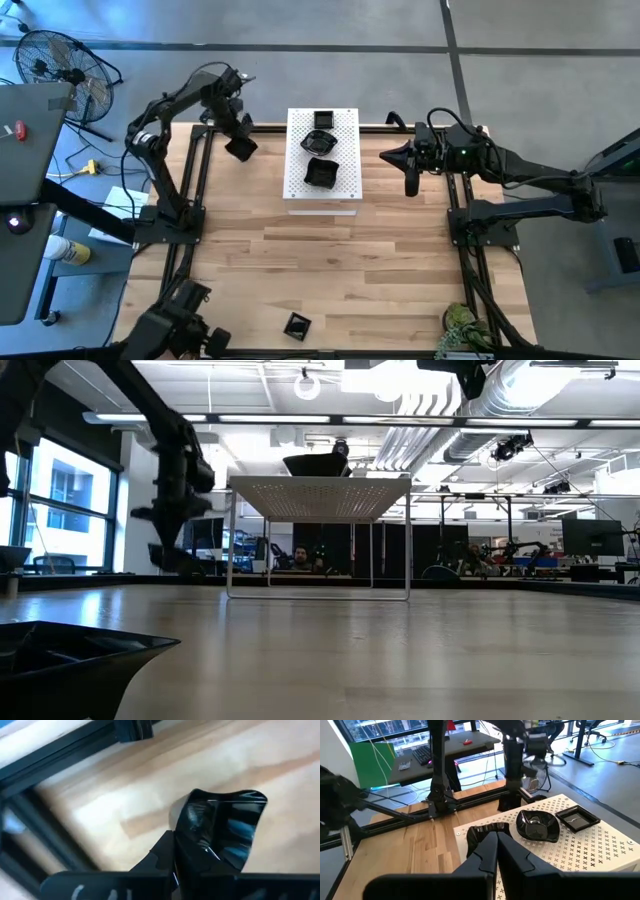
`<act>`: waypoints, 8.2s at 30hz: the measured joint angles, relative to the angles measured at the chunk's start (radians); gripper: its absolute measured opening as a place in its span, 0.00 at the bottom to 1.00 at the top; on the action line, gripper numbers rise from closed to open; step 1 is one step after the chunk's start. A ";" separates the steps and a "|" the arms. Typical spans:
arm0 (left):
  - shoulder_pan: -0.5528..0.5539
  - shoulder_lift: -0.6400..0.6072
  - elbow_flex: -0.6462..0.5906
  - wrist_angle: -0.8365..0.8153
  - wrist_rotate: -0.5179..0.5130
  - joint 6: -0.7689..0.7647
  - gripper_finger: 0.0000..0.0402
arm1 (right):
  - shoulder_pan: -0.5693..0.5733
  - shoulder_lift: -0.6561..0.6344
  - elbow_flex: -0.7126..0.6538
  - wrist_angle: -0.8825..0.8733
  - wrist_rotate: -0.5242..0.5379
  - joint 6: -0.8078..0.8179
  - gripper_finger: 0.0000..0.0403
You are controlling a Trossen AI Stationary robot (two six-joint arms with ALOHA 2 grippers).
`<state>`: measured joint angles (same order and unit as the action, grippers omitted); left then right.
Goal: Pick & Place Mini shaped plates
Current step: Stack the distorted square plate on top of the distorted square plate on the shelf, then stack the square plate on top of the square plate on the shelf
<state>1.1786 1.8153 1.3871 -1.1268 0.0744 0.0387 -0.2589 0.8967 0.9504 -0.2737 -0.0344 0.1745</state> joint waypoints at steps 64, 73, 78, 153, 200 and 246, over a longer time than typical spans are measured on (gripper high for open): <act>-0.950 -0.300 0.112 0.265 -0.210 -1.493 0.00 | -0.134 0.000 0.000 -0.081 -0.140 -0.178 0.02; -0.949 -0.277 0.109 0.263 -0.219 -1.408 0.01 | -0.134 0.000 0.000 -0.089 -0.141 -0.179 0.02; -0.949 -0.277 0.109 0.265 -0.222 -1.407 0.06 | -0.134 0.000 0.000 -0.089 -0.141 -0.183 0.02; -1.621 -0.631 -0.648 0.731 -0.195 -0.557 0.00 | 0.423 0.180 0.001 -0.057 0.172 0.228 0.01; -1.683 -0.599 -0.647 0.788 -0.163 -0.646 0.01 | 0.423 0.180 0.000 -0.053 0.154 0.191 0.01; -1.781 -0.378 -0.500 0.705 -0.110 -0.697 0.32 | 0.432 0.182 0.000 -0.050 0.134 0.185 0.01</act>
<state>-0.6027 1.4369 0.8866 -0.4218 -0.0353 -0.6582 0.1730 1.0784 0.9504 -0.3238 0.0993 0.3598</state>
